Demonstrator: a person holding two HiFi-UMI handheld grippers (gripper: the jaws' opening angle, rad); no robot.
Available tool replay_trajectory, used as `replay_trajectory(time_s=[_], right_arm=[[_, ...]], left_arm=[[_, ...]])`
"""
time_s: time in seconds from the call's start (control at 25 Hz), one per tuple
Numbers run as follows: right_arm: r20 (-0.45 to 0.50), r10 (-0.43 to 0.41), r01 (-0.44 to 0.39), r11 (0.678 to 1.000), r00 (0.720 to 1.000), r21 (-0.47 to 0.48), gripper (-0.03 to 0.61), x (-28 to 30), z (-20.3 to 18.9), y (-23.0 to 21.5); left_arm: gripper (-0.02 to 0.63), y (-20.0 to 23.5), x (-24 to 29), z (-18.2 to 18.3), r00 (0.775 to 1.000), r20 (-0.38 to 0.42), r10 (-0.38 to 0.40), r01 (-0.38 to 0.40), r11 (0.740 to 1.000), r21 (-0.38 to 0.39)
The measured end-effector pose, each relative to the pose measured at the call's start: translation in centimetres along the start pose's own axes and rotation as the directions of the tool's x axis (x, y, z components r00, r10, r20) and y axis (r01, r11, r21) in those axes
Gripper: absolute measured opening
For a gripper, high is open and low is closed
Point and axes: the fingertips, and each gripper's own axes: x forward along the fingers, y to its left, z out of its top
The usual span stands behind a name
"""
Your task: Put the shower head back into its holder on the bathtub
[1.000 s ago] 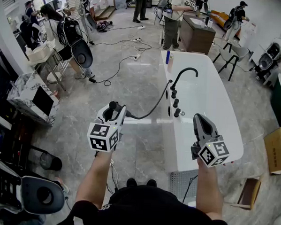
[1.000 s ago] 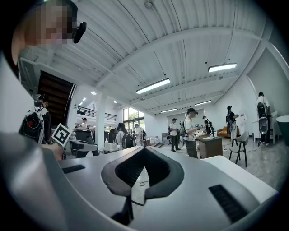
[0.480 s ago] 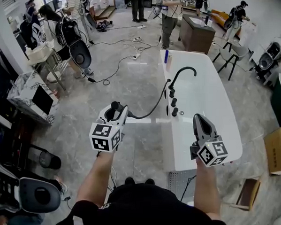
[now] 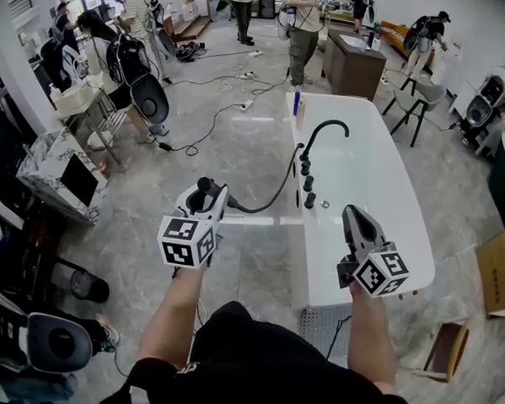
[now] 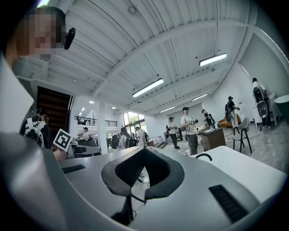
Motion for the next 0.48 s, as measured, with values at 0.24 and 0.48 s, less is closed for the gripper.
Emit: replay_trajectory(time_s=[0.24,0.48], right_arm=[[-0.008,-0.007,0.007,1.000,1.000,0.022,0.014,0.6,-0.2,-1.6],[-0.032,-0.018,0.019,0.999,0.999,0.034,0.014,2.9,-1.0,-3.1]], left_arm=[[0.143,0.5,1.8,-0.1,1.000,-0.005,0.002,-0.002,1.000,-0.006],[0.143,1.6,5.1,0.0,1.000,-0.005,-0.018,0.018,1.000,-0.009]])
